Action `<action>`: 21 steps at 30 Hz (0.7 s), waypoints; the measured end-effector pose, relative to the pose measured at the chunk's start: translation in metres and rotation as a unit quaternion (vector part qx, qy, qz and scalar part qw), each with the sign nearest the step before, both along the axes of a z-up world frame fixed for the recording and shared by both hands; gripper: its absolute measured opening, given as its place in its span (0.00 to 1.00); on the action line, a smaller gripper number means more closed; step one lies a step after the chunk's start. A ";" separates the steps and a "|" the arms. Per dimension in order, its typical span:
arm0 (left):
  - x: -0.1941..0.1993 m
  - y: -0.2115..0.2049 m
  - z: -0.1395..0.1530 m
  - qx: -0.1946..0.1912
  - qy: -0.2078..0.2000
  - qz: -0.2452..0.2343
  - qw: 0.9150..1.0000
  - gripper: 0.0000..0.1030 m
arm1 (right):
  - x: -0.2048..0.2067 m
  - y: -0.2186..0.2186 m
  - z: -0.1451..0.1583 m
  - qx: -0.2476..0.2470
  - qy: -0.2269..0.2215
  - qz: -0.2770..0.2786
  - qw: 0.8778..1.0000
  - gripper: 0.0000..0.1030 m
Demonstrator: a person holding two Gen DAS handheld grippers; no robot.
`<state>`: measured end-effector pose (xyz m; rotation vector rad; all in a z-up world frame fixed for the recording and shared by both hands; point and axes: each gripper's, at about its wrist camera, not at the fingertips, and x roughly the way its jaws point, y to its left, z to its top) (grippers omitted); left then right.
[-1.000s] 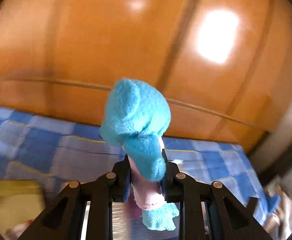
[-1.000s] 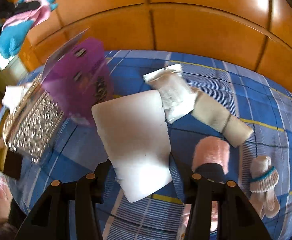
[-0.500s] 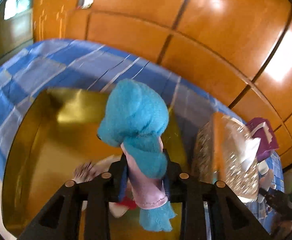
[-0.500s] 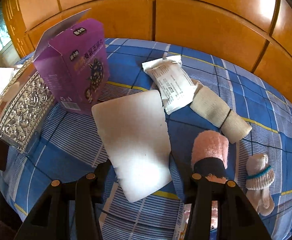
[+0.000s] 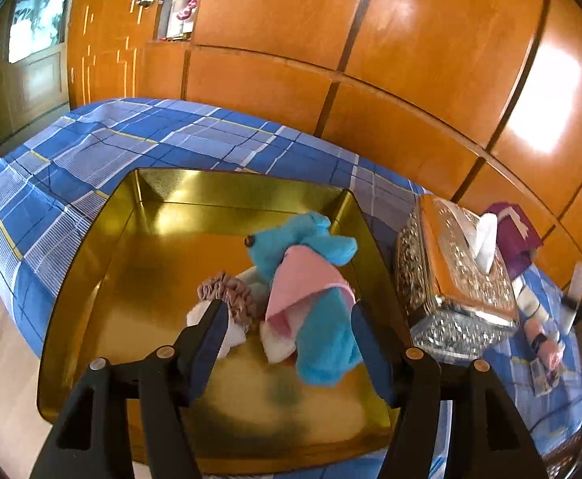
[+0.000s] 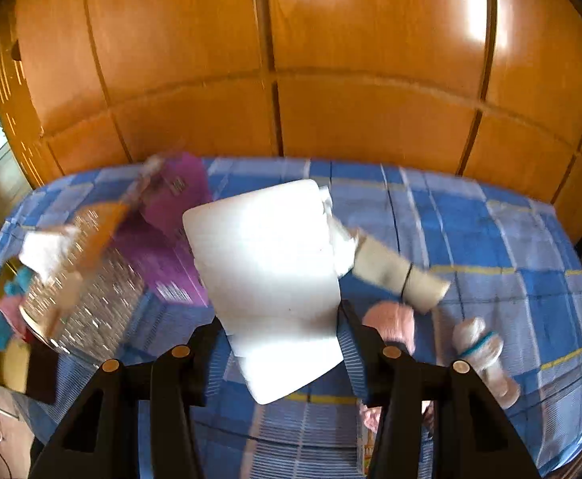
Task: Organize soft objects
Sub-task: 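Carry the teal plush into the gold tray and release it with the left gripper, then carry the white foam pad into the gold tray and release it with the right gripper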
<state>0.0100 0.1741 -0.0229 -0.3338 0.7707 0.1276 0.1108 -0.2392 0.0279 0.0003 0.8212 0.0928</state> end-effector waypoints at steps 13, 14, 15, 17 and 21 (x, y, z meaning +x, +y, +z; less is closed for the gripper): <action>-0.017 -0.017 0.004 0.039 -0.005 -0.027 0.999 0.65 | 0.066 0.055 0.062 -0.004 -0.029 0.028 0.999 0.48; -0.017 -0.017 0.005 0.042 -0.007 -0.028 0.999 0.65 | 0.066 0.069 0.068 0.000 -0.037 0.047 0.998 0.48; -0.018 -0.018 0.006 0.044 -0.008 -0.028 0.999 0.66 | 0.065 0.081 0.073 0.003 -0.042 0.068 0.997 0.48; -0.019 -0.018 0.009 0.049 -0.013 -0.027 0.998 0.66 | 0.056 0.121 0.081 0.012 -0.052 0.132 0.990 0.49; -0.021 -0.015 0.011 0.052 -0.018 -0.020 0.998 0.67 | 0.027 0.184 0.074 0.008 -0.045 0.232 0.972 0.49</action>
